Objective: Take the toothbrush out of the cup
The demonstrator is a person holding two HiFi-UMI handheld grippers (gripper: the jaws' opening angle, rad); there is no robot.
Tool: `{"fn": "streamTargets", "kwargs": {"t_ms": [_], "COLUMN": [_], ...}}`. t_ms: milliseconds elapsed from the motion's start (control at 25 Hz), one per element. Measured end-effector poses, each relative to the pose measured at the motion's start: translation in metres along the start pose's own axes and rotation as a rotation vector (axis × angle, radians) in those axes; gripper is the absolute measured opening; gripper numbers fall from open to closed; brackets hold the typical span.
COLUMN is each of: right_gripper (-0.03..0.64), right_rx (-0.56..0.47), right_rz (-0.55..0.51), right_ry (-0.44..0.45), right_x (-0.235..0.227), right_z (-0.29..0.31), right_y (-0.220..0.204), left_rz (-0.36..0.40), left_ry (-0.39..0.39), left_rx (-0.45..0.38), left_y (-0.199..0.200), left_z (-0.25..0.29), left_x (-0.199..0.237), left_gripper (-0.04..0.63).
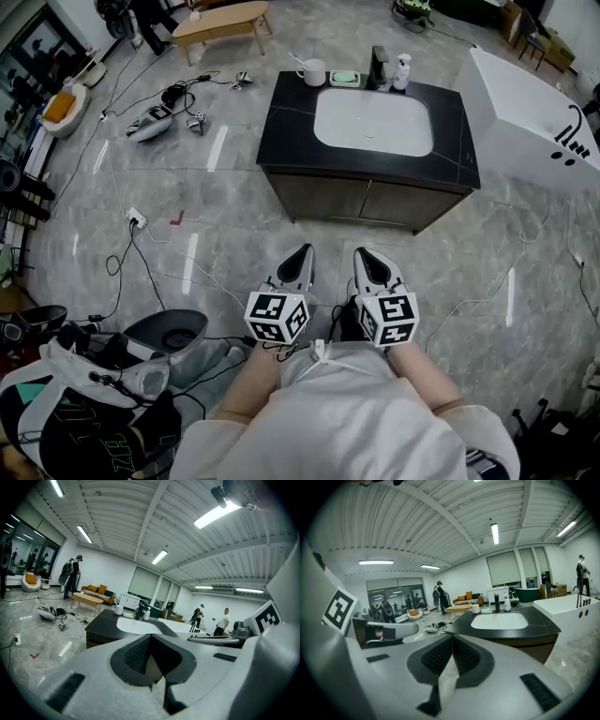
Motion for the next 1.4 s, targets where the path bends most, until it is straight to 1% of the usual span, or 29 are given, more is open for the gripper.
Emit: {"fn": "streamTargets", "kwargs": {"t_ms": [200, 360, 560, 760, 960, 1200, 1400], "right_gripper": [0.028, 0.028, 0.028, 0.028, 0.028, 0.028, 0.028], "right_rx": [0.009, 0.002, 0.001, 0.023, 0.035, 0.047, 0.064], "right_rz": [-0.002, -0.011, -0.011, -0.003, -0.007, -0.013, 0.005], "right_ry": [0.009, 0.025, 0.038, 0.060, 0.067, 0.044, 0.007], "right_x": [-0.059, -0.103, -0.139, -0.157, -0.169, -0.179, -0.183], "right_z": [0.038, 0.063, 0.093, 0.116, 0.151, 0.201, 0.252], "right_y": [0.043, 0.069, 0.092, 0.103, 0.119, 0.147, 0.174], "left_rz": [-0.018, -0.002, 0.003, -0.001, -0.008, -0.018, -0.027], "left_ry": [0.022, 0.033, 0.041, 0.056, 0.066, 0.050, 0.033], "left_rx": [-0.008, -0.023, -0.021, -0.007, -0.007, -0.015, 0.000], "left_y": [0.038, 0.062, 0.080, 0.092, 0.111, 0.145, 0.178], "left_z": [0.067, 0.116, 0.160, 0.185, 0.215, 0.259, 0.295], "left_x": [0.003, -0.002, 0.000, 0.009, 0.034, 0.076, 0.124], "left_gripper": [0.018, 0.018, 0.018, 0.018, 0.019, 0.020, 0.020]}}
Point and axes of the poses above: the fingertips, and each gripper's own axes: z forward along the fingers, x to its left, y out of its top, the point moved 8 cm from there along -z, backward along the fingers, and after that the axes turned 7 degrees about x, right-handed, at the moved point
